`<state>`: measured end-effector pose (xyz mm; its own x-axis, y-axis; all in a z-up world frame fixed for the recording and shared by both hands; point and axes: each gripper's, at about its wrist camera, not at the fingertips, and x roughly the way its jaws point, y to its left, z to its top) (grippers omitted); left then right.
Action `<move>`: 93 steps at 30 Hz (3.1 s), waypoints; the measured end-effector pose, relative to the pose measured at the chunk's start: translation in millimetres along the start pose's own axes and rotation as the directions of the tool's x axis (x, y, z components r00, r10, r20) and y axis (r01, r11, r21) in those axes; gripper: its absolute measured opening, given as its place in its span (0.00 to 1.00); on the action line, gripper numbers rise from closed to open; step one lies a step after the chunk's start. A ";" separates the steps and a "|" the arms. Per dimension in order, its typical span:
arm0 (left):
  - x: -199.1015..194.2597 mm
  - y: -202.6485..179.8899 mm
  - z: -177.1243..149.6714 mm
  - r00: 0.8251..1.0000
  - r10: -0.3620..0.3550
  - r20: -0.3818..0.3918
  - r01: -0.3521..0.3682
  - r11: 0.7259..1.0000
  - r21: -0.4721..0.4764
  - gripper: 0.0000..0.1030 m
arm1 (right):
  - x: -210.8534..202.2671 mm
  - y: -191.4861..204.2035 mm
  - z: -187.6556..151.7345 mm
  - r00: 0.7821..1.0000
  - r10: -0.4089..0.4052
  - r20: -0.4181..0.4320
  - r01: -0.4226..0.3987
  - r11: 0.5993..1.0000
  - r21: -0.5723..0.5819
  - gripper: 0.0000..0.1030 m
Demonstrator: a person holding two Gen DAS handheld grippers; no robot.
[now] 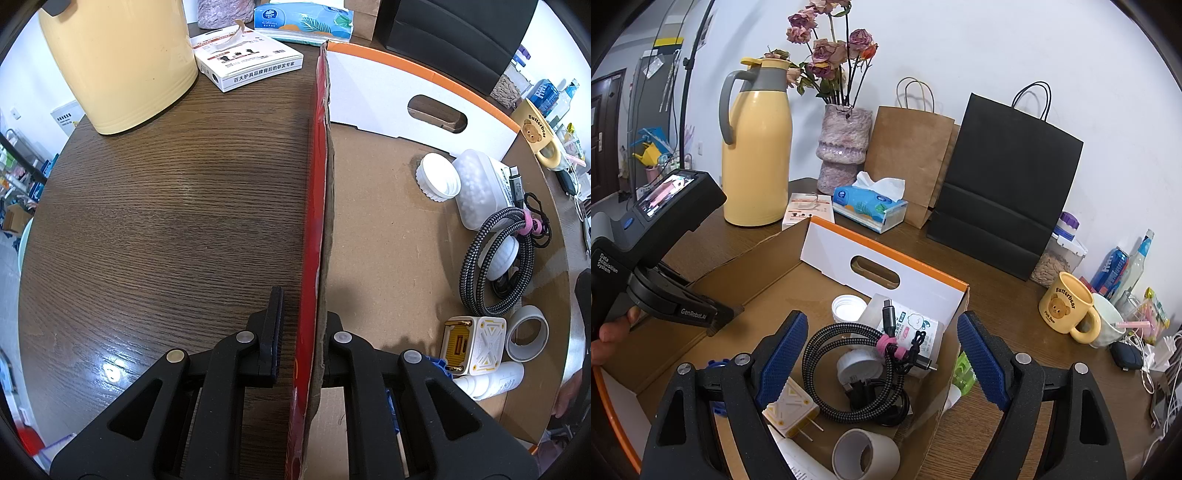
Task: Organize rigid objects
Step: 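Move the right tool out to the green spray bottle, then grasp the green spray bottle with the right tool and lift it, then carry the green spray bottle into the box and open the right tool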
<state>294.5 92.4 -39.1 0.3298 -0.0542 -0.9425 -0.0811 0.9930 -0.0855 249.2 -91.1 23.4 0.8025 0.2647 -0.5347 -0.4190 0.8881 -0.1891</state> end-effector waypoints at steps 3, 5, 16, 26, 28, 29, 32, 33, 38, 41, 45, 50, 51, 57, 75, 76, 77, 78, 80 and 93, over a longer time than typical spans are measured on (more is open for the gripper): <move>0.0 -0.4 -0.1 1.000 0.000 0.000 0.000 1.000 0.000 0.07 | -0.8 -0.9 0.1 1.000 0.001 0.005 -0.001 1.000 0.008 0.85; 0.0 -0.2 -0.1 1.000 0.000 0.000 0.000 1.000 0.000 0.07 | -3.3 -4.6 0.7 1.000 0.000 0.015 0.000 1.000 0.024 0.85; 0.0 0.0 0.0 1.000 0.000 0.000 0.000 1.000 0.000 0.07 | -15.5 -74.2 -2.8 0.995 -0.099 0.018 0.091 0.964 0.251 0.85; 0.0 -0.3 -0.1 1.000 0.000 0.000 0.000 1.000 0.000 0.07 | 35.0 -132.0 -33.2 0.983 -0.079 -0.164 0.139 0.907 0.397 0.85; 0.0 -0.1 0.0 1.000 0.000 0.000 0.000 1.000 0.000 0.07 | 49.0 -141.3 -40.7 0.978 -0.057 -0.203 0.139 0.896 0.421 0.85; 0.0 -0.3 -0.1 1.000 0.000 0.000 0.000 1.000 0.000 0.07 | 56.5 -146.6 -45.1 0.975 -0.040 -0.220 0.136 0.888 0.439 0.85; 0.0 -0.4 -0.1 1.000 0.000 0.000 0.000 1.000 0.000 0.07 | 74.8 -157.4 -56.9 0.968 0.020 -0.251 0.110 0.863 0.493 0.85; 0.0 -0.4 -0.1 1.000 0.000 0.000 0.000 1.000 0.000 0.07 | 78.9 -159.1 -59.2 0.966 0.034 -0.258 0.104 0.858 0.503 0.85; 0.0 -0.2 -0.1 1.000 0.000 0.000 0.000 1.000 0.000 0.07 | 95.0 -158.7 -64.8 0.957 0.100 -0.273 0.062 0.847 0.528 0.85; 0.0 0.2 0.1 1.000 0.000 0.000 0.000 1.000 0.000 0.07 | 97.7 -157.8 -64.4 0.956 0.138 -0.260 0.026 0.840 0.542 0.77; 0.0 0.0 0.0 1.000 -0.001 0.000 0.001 1.000 0.000 0.07 | 101.4 -159.6 -69.1 0.949 0.208 -0.236 -0.029 0.805 0.593 0.69; 0.0 -0.3 -0.1 1.000 0.000 0.000 0.000 1.000 0.000 0.07 | 102.7 -172.2 -79.2 0.949 0.247 -0.196 -0.049 0.731 0.680 0.58; 0.0 -0.4 -0.1 1.000 0.000 0.000 0.000 1.000 0.000 0.07 | 102.6 -172.2 -79.5 0.949 0.247 -0.196 -0.050 0.731 0.681 0.58; 0.0 -0.4 -0.1 1.000 0.000 0.000 0.000 1.000 0.000 0.07 | 104.4 -162.2 -76.6 0.944 0.232 -0.237 -0.029 0.770 0.637 0.53; 0.0 -0.1 0.0 1.000 0.000 0.000 0.000 1.000 0.001 0.07 | 83.5 -132.5 -75.1 0.924 -0.082 -0.374 0.211 0.924 0.319 0.34; 0.0 -0.4 -0.1 1.000 0.000 0.000 0.000 1.000 0.000 0.07 | 80.1 -133.0 -73.1 0.929 -0.085 -0.359 0.209 0.923 0.323 0.34; 0.0 -0.4 -0.1 1.000 0.000 0.000 0.000 1.000 0.000 0.07 | 77.1 -132.8 -70.5 0.934 -0.092 -0.346 0.210 0.922 0.324 0.33; 0.0 -0.4 -0.1 1.000 0.000 0.000 0.000 1.000 0.000 0.07 | 74.6 -132.7 -68.5 0.936 -0.096 -0.337 0.211 0.923 0.323 0.33; 0.0 -0.2 -0.1 1.000 0.000 0.000 0.000 1.000 0.000 0.07 | 69.3 -131.2 -64.1 0.942 -0.104 -0.319 0.210 0.924 0.320 0.34; 0.0 -0.1 0.0 1.000 0.000 0.000 0.000 1.000 0.000 0.07 | 17.7 -87.1 -13.4 0.984 -0.138 -0.114 0.161 0.960 0.228 0.34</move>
<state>294.6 92.3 -39.1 0.3297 -0.0542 -0.9425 -0.0808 0.9931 -0.0854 294.2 -168.8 19.4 0.7990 0.0950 -0.5937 -0.1764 0.9810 -0.0804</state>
